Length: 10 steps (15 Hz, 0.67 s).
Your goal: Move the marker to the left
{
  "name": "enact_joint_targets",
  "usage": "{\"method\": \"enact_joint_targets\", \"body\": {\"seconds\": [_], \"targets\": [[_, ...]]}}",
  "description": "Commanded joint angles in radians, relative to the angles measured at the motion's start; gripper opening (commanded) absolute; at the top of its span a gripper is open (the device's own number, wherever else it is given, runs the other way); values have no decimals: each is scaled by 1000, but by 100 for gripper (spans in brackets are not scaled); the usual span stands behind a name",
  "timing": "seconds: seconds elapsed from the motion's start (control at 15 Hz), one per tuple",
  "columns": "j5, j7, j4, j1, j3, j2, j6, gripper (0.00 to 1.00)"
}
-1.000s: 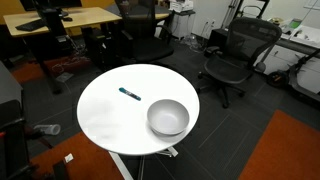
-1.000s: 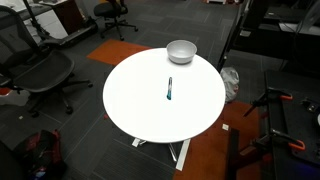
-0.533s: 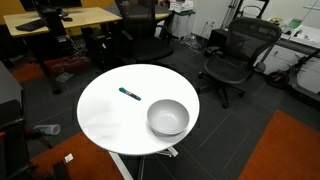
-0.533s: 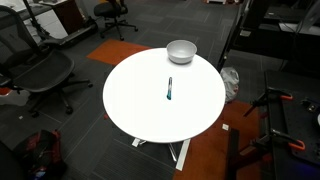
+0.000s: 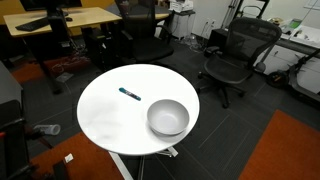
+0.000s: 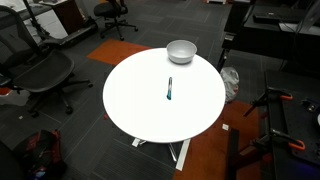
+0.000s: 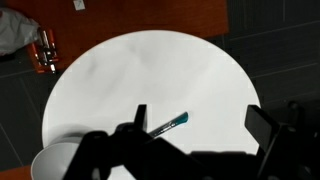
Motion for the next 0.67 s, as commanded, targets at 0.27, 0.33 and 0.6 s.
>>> {"method": "enact_joint_targets", "body": {"seconds": [0.27,0.33,0.6], "targets": [[13,355,161,-38,25,206,20,100],[10,400,174,-38,25,229,29,100],[-17,603,226,-23,22,320,61,100]]}}
